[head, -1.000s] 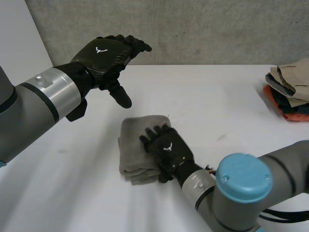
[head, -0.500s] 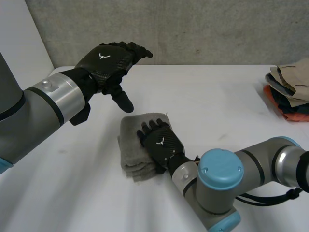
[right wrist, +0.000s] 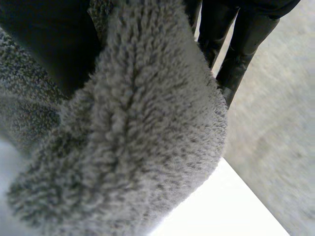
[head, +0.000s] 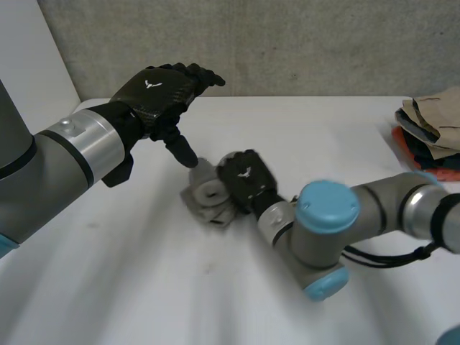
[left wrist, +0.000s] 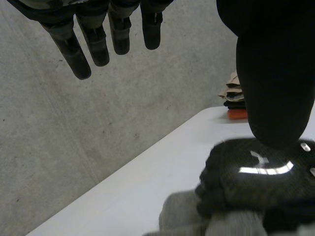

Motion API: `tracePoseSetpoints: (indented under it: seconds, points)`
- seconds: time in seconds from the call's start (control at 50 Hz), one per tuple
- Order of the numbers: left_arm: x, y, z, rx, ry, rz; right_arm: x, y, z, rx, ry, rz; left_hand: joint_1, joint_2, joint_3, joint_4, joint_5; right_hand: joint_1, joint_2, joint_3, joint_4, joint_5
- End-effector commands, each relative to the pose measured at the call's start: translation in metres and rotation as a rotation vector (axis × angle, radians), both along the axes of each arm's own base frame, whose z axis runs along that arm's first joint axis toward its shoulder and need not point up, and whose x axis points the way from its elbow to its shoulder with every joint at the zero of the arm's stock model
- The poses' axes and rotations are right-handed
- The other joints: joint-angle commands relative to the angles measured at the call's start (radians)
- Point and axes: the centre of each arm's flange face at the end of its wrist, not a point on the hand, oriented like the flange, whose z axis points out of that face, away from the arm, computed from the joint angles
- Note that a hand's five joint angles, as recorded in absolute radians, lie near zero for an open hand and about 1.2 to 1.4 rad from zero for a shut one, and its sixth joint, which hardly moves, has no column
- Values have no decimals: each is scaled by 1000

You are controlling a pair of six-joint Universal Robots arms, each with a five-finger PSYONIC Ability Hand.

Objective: Fold the laundry.

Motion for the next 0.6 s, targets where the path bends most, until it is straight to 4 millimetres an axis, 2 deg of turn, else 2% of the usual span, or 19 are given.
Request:
tracePoseSetpoints:
  seconds: [0.02,0.1,0.16,0.18,0.22,0.3,0.32,0.38,0.4,0.46,0.48,0.56,0.6]
  points:
    - [0,0,1,-1,2,1,-69,-75,21,-11,14,-109,27,18,11,18,0,478,228,241,227,298]
    - [0,1,0,2,0,-2,-106,-105,31,-53,35,-85,24,15,8,15,-3,478,228,241,227,298]
    - [-1,1,0,2,0,-5,-121,-119,39,-102,44,-42,24,15,8,15,-3,478,228,241,227,298]
    - [-1,1,-1,3,0,-5,-131,-129,46,-140,46,-26,24,15,8,15,-3,478,228,241,227,298]
    - [-1,2,-1,4,0,-9,-139,-139,56,-179,38,-15,24,15,8,15,-3,478,228,241,227,298]
    - [-4,5,-1,5,6,-27,-154,-168,93,-304,4,-40,21,12,5,12,-6,478,228,241,227,298]
    - [-5,6,0,4,8,-29,-163,-181,112,-367,-19,-62,18,9,2,9,-9,478,228,241,227,298]
    - [-10,11,2,-5,23,-68,-181,-201,141,-465,-68,-104,18,9,2,9,-9,478,228,241,227,298]
    - [-12,13,3,-9,27,-86,-197,-213,159,-519,-113,-144,18,9,2,9,-9,478,228,241,227,298]
    - [-20,22,5,-12,36,-170,-225,-228,185,-592,-187,-200,18,9,2,9,-9,478,228,241,227,298]
    - [-21,23,4,-8,38,-190,-243,-236,199,-631,-232,-224,21,12,5,12,-6,478,228,241,227,298]
    - [-27,31,9,-1,63,-274,-274,-249,221,-678,-294,-239,24,15,8,15,-3,478,228,241,227,298]
    - [-27,30,10,2,72,-277,-285,-254,223,-688,-296,-249,24,15,8,15,-3,478,228,241,227,298]
